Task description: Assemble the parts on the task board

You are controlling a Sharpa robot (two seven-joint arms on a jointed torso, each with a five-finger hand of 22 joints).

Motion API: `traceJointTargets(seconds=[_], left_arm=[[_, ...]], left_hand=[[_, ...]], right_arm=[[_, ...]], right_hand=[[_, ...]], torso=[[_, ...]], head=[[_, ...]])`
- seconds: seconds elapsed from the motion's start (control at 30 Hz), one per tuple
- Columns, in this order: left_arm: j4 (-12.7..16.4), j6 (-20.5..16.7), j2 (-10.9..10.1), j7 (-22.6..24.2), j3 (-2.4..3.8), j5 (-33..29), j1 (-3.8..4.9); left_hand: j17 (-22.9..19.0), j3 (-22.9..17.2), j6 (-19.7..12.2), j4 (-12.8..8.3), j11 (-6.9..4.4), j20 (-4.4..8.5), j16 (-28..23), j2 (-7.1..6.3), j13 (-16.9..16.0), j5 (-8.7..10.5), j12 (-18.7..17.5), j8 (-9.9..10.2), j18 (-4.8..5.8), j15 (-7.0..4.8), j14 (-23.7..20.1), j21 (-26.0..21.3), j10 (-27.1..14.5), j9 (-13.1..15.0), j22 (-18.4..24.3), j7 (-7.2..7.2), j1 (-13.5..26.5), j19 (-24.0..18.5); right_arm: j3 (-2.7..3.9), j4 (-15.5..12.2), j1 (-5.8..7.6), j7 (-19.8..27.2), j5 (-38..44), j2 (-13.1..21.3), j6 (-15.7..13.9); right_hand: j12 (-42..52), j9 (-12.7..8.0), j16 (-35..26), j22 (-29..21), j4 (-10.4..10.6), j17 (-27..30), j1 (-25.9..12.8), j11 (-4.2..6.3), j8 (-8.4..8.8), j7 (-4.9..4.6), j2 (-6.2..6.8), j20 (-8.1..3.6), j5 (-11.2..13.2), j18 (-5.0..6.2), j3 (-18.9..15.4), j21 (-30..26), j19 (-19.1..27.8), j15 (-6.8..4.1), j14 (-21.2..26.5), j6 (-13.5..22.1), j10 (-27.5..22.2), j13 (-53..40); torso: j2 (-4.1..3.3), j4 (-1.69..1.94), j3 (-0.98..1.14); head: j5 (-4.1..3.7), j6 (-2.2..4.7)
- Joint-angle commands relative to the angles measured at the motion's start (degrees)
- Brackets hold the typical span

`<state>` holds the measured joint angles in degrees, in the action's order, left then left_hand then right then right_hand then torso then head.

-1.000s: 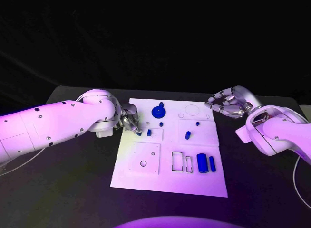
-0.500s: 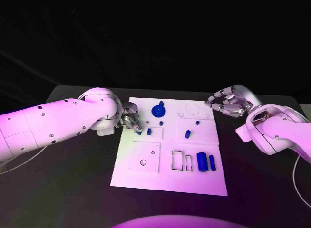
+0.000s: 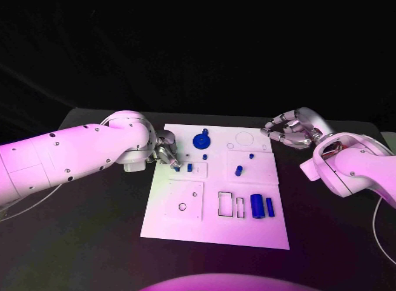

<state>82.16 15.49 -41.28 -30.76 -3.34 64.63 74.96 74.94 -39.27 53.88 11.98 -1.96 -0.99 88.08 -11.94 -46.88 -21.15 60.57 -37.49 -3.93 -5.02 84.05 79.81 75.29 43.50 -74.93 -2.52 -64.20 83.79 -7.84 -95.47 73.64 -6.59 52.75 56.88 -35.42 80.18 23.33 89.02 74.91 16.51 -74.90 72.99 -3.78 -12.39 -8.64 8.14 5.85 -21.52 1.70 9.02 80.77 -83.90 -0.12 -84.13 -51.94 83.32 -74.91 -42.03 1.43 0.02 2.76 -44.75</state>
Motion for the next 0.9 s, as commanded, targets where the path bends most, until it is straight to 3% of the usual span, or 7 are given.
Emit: traceJointTargets(seconds=[0.03,0.5,0.9], left_arm=[[0.06,3.06,0.22,-0.26,-0.34,-1.30,-0.40],[-0.10,3.41,0.13,-0.37,-0.34,-1.28,-0.41],[-0.32,3.09,0.08,-0.64,-0.32,-1.24,-0.41]], left_hand=[[12.34,-6.82,-0.13,-7.64,-0.28,0.38,0.36,0.01,-0.20,0.30,0.19,-0.05,0.55,-0.53,5.21,0.42,0.38,0.16,-0.33,0.59,1.14,0.52],[12.58,-4.58,0.34,-6.52,-0.59,0.72,0.51,-0.40,-0.67,0.39,0.41,-0.05,0.65,-0.79,5.28,0.73,0.60,0.39,-0.83,0.99,2.62,0.73],[12.41,-1.47,0.71,-4.26,-0.64,1.21,0.41,-0.09,-0.17,0.85,-0.18,0.36,0.77,-0.88,5.22,0.97,0.19,0.38,-1.32,1.05,4.31,0.92]], right_arm=[[0.00,-0.07,-0.03,0.43,0.62,0.02,0.05],[0.00,-0.08,-0.03,0.36,0.54,0.04,0.10],[0.00,-0.02,-0.03,0.29,0.37,0.02,0.07]], right_hand=[[-0.31,0.06,-0.37,9.19,0.05,-11.70,-0.53,0.18,-0.33,0.26,0.14,-0.41,-0.29,0.59,0.25,-0.29,-1.66,-0.41,-5.07,0.11,-0.03,-7.76],[-0.38,0.06,-0.38,9.16,0.08,-11.67,-0.58,0.18,-0.33,0.26,0.16,-0.41,-0.30,0.61,0.27,-0.35,-1.64,-0.41,-5.07,0.13,-0.07,-7.71],[-0.40,0.06,-0.42,9.11,0.07,-11.59,-0.57,0.18,-0.34,0.26,0.14,-0.41,-0.34,0.63,0.30,-0.44,-1.60,-0.41,-5.05,0.15,-0.09,-7.69]], torso=[[0.03,0.03,-0.02],[0.01,0.03,-0.03],[-0.02,-0.02,0.01]], head=[[-0.04,-0.01],[-0.04,0.01],[-0.04,0.02]])
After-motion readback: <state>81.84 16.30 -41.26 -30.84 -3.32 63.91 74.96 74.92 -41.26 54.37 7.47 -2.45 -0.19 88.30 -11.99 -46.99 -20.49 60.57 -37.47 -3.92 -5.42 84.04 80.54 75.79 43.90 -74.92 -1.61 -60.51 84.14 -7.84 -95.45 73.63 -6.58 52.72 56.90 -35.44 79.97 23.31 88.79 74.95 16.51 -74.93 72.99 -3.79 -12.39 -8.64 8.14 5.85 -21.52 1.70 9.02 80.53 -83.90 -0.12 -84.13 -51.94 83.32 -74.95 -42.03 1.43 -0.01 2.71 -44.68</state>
